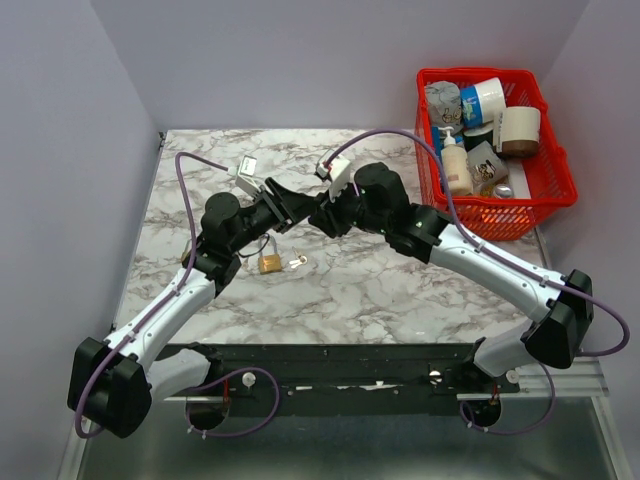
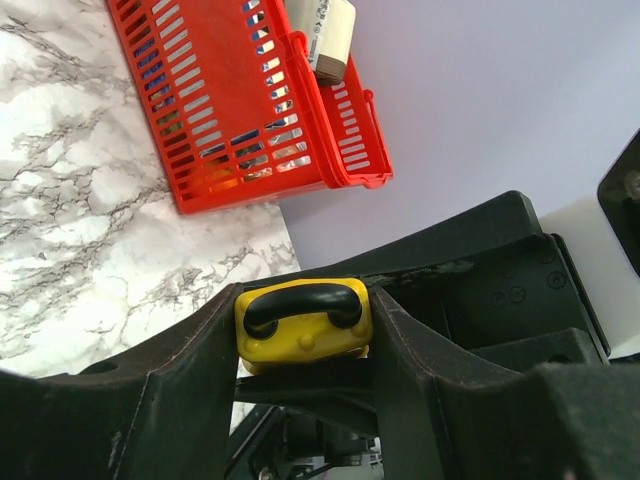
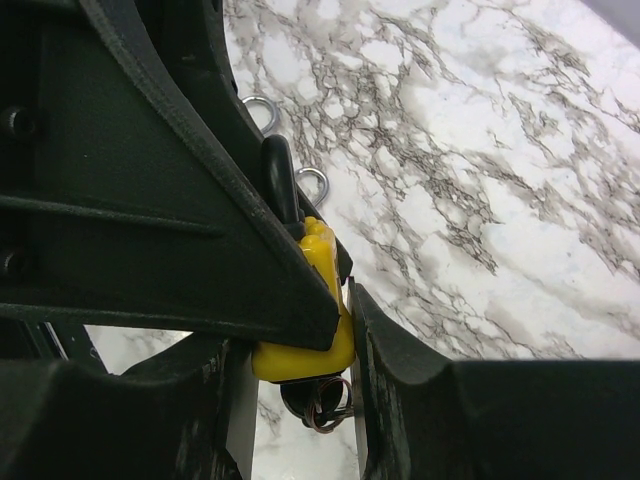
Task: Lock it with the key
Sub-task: Lock the lock.
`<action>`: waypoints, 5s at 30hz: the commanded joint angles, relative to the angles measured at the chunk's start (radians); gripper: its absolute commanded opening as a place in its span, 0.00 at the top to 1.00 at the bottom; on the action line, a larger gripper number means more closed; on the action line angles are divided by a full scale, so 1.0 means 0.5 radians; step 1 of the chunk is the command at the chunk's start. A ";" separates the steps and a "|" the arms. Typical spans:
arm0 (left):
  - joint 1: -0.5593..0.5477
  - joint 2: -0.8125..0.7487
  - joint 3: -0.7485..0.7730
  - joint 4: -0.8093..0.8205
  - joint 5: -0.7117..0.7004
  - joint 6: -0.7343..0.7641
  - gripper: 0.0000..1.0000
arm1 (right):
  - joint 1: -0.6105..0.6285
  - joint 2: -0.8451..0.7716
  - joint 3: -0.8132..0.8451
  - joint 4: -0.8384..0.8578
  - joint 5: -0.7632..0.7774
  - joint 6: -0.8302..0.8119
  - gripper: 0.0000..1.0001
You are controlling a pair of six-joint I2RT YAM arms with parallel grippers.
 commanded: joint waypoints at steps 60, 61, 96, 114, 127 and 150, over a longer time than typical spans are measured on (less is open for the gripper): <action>0.115 -0.131 -0.078 0.150 0.339 0.072 1.00 | -0.218 -0.118 0.035 -0.173 -0.824 -0.212 0.60; 0.115 -0.128 -0.075 0.147 0.336 0.072 1.00 | -0.218 -0.112 0.035 -0.176 -0.821 -0.212 0.62; 0.370 -0.042 0.005 0.058 0.014 0.078 1.00 | -0.218 -0.311 -0.321 -0.336 -0.729 -0.098 0.99; 0.422 -0.066 -0.044 0.211 0.271 -0.007 1.00 | -0.218 -0.266 -0.125 -0.342 -0.701 -0.089 0.56; 0.290 -0.128 -0.059 0.260 0.315 -0.032 1.00 | -0.221 -0.060 0.166 -0.250 -0.738 -0.067 0.39; 0.210 -0.119 -0.013 0.226 0.278 -0.063 1.00 | -0.221 0.017 0.133 -0.131 -0.631 -0.074 0.64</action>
